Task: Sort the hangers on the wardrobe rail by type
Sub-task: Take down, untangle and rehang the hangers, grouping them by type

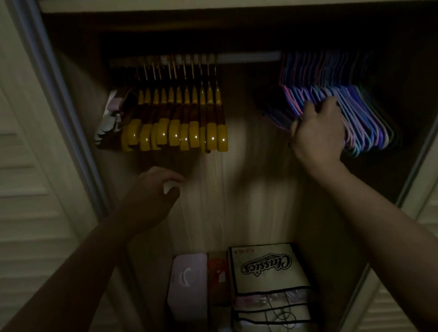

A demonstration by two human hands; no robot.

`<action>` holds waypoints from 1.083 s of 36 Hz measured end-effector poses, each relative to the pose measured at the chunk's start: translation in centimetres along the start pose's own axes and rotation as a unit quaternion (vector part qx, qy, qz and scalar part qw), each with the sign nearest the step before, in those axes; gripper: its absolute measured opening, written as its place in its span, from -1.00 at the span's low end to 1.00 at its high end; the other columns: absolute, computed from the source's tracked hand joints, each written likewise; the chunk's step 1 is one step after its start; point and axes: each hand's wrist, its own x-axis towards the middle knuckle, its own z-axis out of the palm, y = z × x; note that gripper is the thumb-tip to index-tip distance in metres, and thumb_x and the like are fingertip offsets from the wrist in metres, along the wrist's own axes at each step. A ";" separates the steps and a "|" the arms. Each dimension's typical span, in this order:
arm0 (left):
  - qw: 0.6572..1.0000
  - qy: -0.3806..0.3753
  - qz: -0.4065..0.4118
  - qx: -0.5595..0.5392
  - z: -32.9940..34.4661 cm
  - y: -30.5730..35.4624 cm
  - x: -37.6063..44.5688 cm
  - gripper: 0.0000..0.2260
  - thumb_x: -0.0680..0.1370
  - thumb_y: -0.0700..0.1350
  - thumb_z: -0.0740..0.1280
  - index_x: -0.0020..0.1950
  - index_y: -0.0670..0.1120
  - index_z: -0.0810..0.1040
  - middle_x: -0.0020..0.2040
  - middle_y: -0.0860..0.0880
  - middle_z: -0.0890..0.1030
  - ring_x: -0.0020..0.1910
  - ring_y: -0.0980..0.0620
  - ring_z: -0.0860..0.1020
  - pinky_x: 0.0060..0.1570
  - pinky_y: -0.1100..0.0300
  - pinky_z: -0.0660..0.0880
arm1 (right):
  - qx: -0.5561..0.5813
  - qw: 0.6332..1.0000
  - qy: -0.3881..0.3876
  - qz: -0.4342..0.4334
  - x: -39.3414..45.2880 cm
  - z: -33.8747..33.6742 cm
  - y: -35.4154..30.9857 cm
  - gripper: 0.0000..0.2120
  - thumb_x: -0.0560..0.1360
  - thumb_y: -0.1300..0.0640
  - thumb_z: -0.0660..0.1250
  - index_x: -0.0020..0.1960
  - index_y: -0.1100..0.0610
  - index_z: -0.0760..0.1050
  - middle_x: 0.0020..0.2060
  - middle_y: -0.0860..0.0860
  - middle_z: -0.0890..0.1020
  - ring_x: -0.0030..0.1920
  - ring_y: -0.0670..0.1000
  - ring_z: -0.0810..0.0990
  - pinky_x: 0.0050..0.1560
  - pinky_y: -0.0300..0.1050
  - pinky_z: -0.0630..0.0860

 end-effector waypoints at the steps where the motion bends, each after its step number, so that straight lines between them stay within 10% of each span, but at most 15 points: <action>1: 1.000 -0.001 0.002 0.000 0.1 0.1 0.1 -0.67 0.45 0.00 0.26 0.12 -0.05 0.65 0.08 0.06 0.50 0.14 0.01 0.52 0.16 0.08 0.40 | 0.013 1.000 0.007 -0.022 0.0 -0.2 -0.9 -0.72 0.59 0.07 0.19 0.14 0.26 0.46 0.13 0.24 0.44 0.03 0.20 0.47 -0.05 0.07 0.49; 5: 1.000 -0.006 0.008 0.002 0.1 0.4 0.3 -0.67 0.44 -0.03 0.26 0.12 -0.07 0.66 0.05 0.09 0.48 0.14 0.06 0.49 0.16 0.14 0.36 | 0.213 0.965 -0.151 -0.019 0.8 0.4 -5.9 -0.68 0.62 0.02 0.18 0.24 0.18 0.51 0.14 0.17 0.55 0.13 0.19 0.53 0.05 -0.03 0.46; 9: 1.000 -0.002 0.010 -0.002 0.0 0.6 0.4 -0.69 0.44 -0.05 0.28 0.11 -0.08 0.66 0.01 0.15 0.47 0.13 0.10 0.47 0.14 0.19 0.32 | 0.418 0.808 -0.390 0.142 1.1 0.7 -10.3 -0.45 0.63 -0.08 0.22 0.54 0.11 0.26 0.45 0.09 0.39 0.41 0.12 0.40 0.23 -0.11 0.34; 21: 1.000 0.004 -0.003 -0.002 -0.7 -0.8 -0.5 -0.75 0.49 -0.09 0.32 0.14 -0.07 0.65 0.07 0.09 0.50 0.18 0.01 0.50 0.22 0.05 0.38 | 0.531 0.731 -0.350 0.245 1.2 2.5 -12.9 -0.43 0.57 0.16 0.35 0.53 0.12 0.24 0.35 0.09 0.48 0.26 0.10 0.54 0.01 -0.18 0.52; 29: 1.000 0.007 -0.020 -0.002 -1.0 -2.3 -0.8 -0.78 0.56 -0.23 0.39 0.17 -0.02 0.62 0.21 -0.08 0.54 0.22 -0.05 0.50 0.24 0.01 0.40 | 0.424 0.887 -0.140 0.118 1.6 1.4 -11.4 -0.56 0.57 0.05 0.32 0.43 0.01 0.35 0.30 0.04 0.42 0.33 0.06 0.41 0.28 -0.12 0.39; 39: 0.999 0.030 -0.032 -0.008 -1.2 -2.5 -2.1 -0.81 0.57 -0.13 0.36 0.17 0.01 0.62 0.19 0.04 0.54 0.22 0.03 0.49 0.23 0.01 0.44 | 0.363 0.909 -0.166 0.122 9.0 1.0 -12.7 -0.62 0.62 0.03 0.24 0.41 0.07 0.37 0.33 0.13 0.41 0.31 0.14 0.43 0.22 -0.10 0.39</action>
